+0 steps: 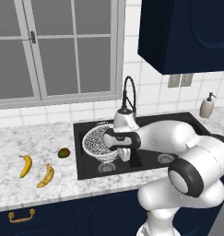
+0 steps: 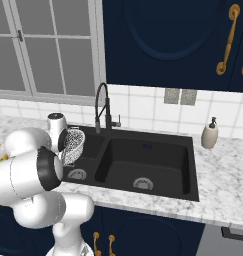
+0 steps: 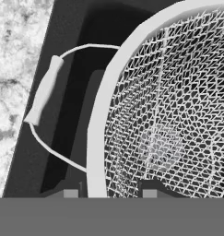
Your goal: Put the colander in the sink, put the banana, mango, banana in the colander, and turn on the sink faucet and pour water over the colander.
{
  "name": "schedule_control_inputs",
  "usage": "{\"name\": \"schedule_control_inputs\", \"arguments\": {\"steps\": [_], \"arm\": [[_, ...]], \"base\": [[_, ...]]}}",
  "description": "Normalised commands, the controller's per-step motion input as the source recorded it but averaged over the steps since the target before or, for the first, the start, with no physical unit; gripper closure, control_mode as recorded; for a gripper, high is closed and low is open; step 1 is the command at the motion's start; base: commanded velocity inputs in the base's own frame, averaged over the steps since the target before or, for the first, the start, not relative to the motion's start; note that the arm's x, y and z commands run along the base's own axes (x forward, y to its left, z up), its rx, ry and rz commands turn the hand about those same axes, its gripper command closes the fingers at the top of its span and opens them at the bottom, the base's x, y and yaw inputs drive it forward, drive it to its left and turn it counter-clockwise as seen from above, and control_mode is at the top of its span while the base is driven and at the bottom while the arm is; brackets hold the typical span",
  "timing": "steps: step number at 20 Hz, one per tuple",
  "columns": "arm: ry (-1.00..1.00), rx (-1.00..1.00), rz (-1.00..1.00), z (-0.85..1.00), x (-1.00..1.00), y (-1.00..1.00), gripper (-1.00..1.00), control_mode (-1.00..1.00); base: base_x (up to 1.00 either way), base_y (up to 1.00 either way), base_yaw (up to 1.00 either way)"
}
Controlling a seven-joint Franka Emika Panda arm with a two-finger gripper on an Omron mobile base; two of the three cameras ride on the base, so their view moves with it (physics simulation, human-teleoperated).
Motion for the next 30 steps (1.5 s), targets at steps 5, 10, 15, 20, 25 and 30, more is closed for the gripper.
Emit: {"name": "schedule_control_inputs", "arguments": {"steps": [5, 10, 15, 20, 25, 30], "arm": [[0.03, 0.00, 0.00, -0.54, 0.08, 0.00, 1.00, -1.00], [0.02, 0.00, 0.00, -0.39, 0.13, 0.00, 1.00, -1.00], [0.00, -0.02, 0.00, -0.40, 0.03, 0.02, 1.00, -1.00], [0.00, -0.06, 0.00, -0.32, 0.04, 0.04, 1.00, -1.00], [-0.04, -0.03, 0.00, -0.14, 0.00, 0.04, -1.00, -1.00], [-0.20, 0.00, 0.00, 0.00, -0.14, 0.00, -1.00, -1.00]], "base": [[0.00, 0.00, 0.00], [0.00, 0.00, 0.00], [0.00, 0.00, 0.00], [0.00, 0.00, 0.00], [0.00, 0.00, 0.00], [0.00, 0.00, 0.00]]}}
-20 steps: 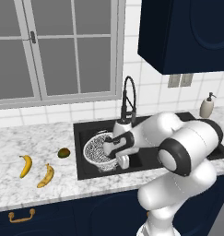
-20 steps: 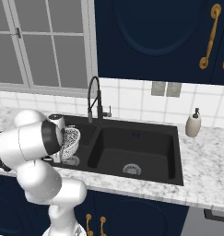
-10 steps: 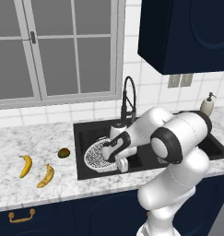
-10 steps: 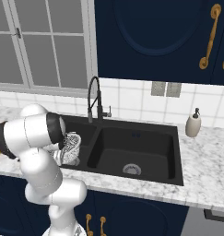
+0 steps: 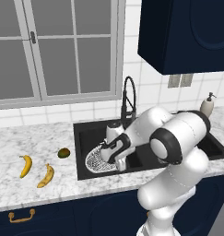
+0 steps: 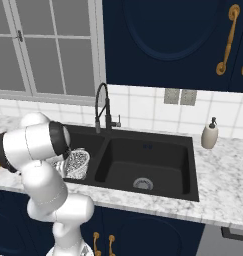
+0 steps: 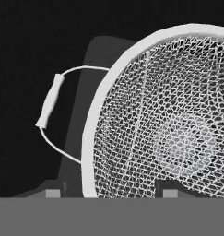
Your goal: Put the colander in the sink, put the banana, mango, banana in the colander, and turn on the sink faucet and pour water over the colander.
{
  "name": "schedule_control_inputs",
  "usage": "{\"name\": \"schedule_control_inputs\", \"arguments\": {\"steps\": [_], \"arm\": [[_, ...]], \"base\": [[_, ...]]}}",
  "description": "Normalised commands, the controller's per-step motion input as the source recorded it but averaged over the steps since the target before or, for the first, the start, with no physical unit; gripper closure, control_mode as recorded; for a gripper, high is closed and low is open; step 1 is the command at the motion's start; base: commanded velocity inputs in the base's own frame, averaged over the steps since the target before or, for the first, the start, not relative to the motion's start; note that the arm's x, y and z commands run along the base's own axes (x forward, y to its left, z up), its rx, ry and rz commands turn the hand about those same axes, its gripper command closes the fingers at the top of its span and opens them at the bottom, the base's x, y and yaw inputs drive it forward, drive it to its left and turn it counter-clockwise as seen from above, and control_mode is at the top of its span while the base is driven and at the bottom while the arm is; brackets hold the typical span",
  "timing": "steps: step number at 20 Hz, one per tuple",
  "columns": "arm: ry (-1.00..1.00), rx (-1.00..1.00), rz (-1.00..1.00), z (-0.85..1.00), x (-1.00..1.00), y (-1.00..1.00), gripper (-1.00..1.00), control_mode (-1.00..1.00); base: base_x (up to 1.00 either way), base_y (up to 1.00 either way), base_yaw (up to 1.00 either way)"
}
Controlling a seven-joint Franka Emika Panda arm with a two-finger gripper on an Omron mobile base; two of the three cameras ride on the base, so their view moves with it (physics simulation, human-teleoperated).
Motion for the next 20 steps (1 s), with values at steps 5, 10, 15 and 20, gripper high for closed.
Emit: {"name": "schedule_control_inputs", "arguments": {"steps": [5, 10, 15, 20], "arm": [[-0.25, 0.00, 0.00, 0.17, -0.31, 0.00, -1.00, -1.00], [-0.07, 0.00, 0.01, 0.96, -0.40, 0.00, -1.00, -1.00], [0.00, 0.00, 0.09, 1.00, -0.08, 0.00, -1.00, -1.00], [0.09, -0.03, 0.21, 1.00, -0.02, 0.25, -1.00, -1.00]], "base": [[0.00, 0.00, 0.00], [0.00, 0.00, 0.00], [0.00, 0.00, 0.00], [0.00, 0.00, 0.00]]}}
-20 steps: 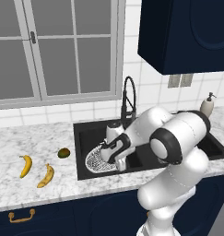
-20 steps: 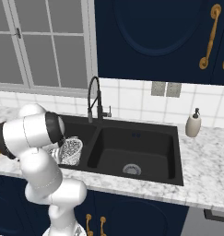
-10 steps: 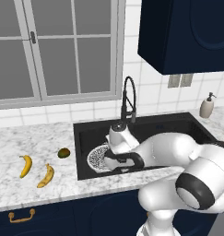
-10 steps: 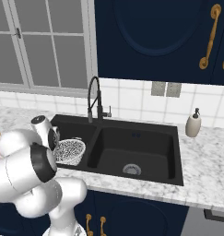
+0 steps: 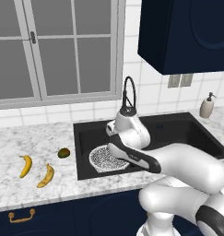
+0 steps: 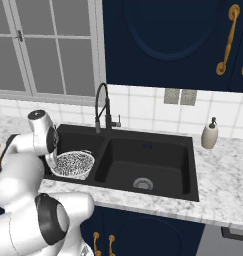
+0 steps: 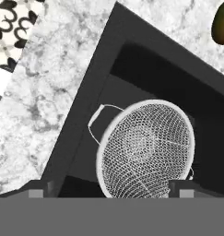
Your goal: Put the colander in the sink, put the banana, mango, banana in the colander, and turn on the sink faucet and pour water over the colander.
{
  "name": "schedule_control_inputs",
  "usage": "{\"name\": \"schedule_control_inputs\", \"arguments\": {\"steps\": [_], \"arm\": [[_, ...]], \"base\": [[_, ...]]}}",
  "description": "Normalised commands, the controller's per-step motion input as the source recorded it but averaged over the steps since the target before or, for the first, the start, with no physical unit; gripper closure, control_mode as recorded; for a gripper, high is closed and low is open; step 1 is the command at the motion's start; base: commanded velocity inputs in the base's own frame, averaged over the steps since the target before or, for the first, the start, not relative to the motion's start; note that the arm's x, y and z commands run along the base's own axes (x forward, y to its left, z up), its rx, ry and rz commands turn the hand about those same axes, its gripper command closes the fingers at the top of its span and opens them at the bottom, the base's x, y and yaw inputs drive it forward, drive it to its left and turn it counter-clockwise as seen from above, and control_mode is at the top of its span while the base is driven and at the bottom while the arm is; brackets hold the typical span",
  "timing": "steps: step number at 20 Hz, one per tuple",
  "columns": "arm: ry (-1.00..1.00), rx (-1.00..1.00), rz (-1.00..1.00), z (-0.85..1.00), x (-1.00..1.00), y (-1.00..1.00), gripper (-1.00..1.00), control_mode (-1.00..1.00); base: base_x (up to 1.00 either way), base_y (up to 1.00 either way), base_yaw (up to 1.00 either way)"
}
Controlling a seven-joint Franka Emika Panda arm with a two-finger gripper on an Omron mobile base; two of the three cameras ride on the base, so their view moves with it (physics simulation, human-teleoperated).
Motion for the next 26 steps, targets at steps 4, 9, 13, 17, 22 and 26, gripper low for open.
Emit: {"name": "schedule_control_inputs", "arguments": {"steps": [4, 9, 13, 17, 22, 26], "arm": [[0.20, -0.07, 0.28, 0.81, -0.06, 0.34, -1.00, -1.00], [0.09, -0.03, 0.30, 0.47, -0.07, 0.45, -1.00, -1.00], [-0.05, 0.00, 0.19, 0.00, 0.00, 0.36, -1.00, -1.00], [-0.04, 0.00, 0.19, 0.00, 0.00, 0.64, -1.00, -1.00], [0.00, 0.00, 0.19, 0.00, 0.03, 0.65, -1.00, -1.00], [0.03, 0.00, 0.14, -0.02, 0.16, 0.63, -1.00, -1.00]], "base": [[0.00, 0.00, 0.00], [0.00, 0.00, 0.00], [0.00, 0.00, 0.00], [0.00, 0.00, 0.00], [0.00, 0.00, 0.00], [0.00, 0.00, 0.00]]}}
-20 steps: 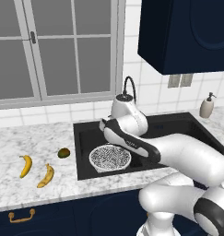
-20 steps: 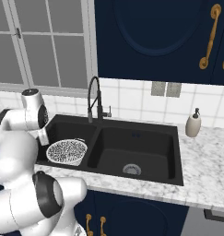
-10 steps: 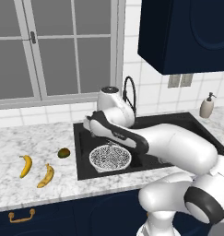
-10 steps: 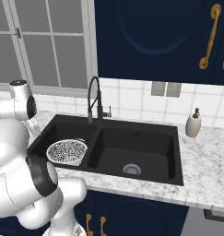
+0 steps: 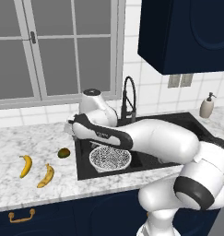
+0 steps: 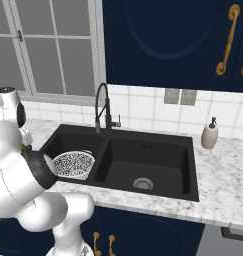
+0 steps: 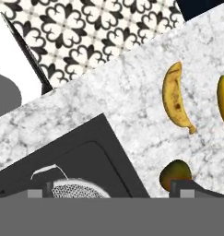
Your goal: Put the colander in the sink, put the banana, mango, banana in the colander, and turn on the sink faucet and pour water over the colander.
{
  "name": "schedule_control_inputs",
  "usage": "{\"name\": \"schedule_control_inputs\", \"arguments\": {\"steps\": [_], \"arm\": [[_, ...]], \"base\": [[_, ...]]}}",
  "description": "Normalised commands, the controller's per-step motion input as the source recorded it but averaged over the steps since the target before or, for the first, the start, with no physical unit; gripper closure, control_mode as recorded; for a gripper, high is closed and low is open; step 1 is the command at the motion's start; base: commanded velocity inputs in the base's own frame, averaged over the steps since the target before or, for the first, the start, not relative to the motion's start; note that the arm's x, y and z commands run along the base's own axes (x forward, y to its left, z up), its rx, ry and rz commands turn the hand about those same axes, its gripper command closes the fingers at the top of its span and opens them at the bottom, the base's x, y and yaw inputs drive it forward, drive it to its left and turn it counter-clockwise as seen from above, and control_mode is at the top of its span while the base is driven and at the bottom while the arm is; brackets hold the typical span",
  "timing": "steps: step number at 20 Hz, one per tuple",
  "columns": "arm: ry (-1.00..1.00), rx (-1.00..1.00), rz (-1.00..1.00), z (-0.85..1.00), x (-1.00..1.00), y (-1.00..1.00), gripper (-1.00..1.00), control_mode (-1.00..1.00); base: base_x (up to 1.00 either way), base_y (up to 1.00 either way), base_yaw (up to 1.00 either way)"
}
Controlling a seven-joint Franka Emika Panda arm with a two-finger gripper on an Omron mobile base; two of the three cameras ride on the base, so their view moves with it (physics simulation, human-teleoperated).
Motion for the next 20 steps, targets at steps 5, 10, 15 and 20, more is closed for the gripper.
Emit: {"name": "schedule_control_inputs", "arguments": {"steps": [5, 10, 15, 20], "arm": [[0.01, 0.00, 0.08, -0.10, 0.12, 0.55, -1.00, -1.00], [0.00, -0.02, 0.23, 0.00, 0.00, 0.80, -1.00, -1.00], [0.00, -0.02, 0.19, -0.01, 0.00, 0.75, -1.00, -1.00], [0.00, -0.04, 0.09, -0.13, 0.03, 0.64, -1.00, -1.00]], "base": [[0.00, 0.00, 0.00], [0.00, 0.00, 0.00], [0.00, 0.00, 0.00], [0.00, 0.00, 0.00]]}}
